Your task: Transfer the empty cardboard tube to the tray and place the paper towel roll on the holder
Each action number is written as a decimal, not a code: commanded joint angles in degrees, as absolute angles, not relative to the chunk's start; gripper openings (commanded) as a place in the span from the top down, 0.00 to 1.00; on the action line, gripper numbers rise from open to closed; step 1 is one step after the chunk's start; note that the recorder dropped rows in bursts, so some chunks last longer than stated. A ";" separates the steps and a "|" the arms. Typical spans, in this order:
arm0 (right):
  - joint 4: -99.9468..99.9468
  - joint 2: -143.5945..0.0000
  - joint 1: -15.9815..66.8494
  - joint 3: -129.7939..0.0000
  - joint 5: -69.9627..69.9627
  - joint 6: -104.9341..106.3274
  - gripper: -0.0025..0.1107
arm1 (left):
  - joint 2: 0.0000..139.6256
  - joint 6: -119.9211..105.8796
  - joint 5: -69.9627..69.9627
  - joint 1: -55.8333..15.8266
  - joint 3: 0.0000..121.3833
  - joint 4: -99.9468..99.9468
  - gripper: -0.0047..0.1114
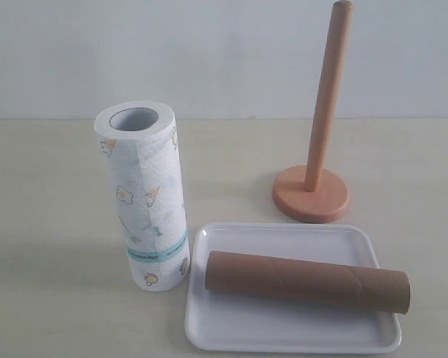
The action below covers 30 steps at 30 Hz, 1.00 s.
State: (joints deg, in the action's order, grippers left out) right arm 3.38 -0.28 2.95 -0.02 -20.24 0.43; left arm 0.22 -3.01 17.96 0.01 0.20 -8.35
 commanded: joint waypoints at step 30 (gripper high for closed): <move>3.21 0.00 2.80 0.00 -19.31 0.00 0.98 | 17.06 35.17 -36.12 0.17 0.00 42.66 0.88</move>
State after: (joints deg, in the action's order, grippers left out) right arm 3.38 -0.28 2.95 -0.02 -20.02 0.00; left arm 12.37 31.22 -32.80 0.01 0.20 37.97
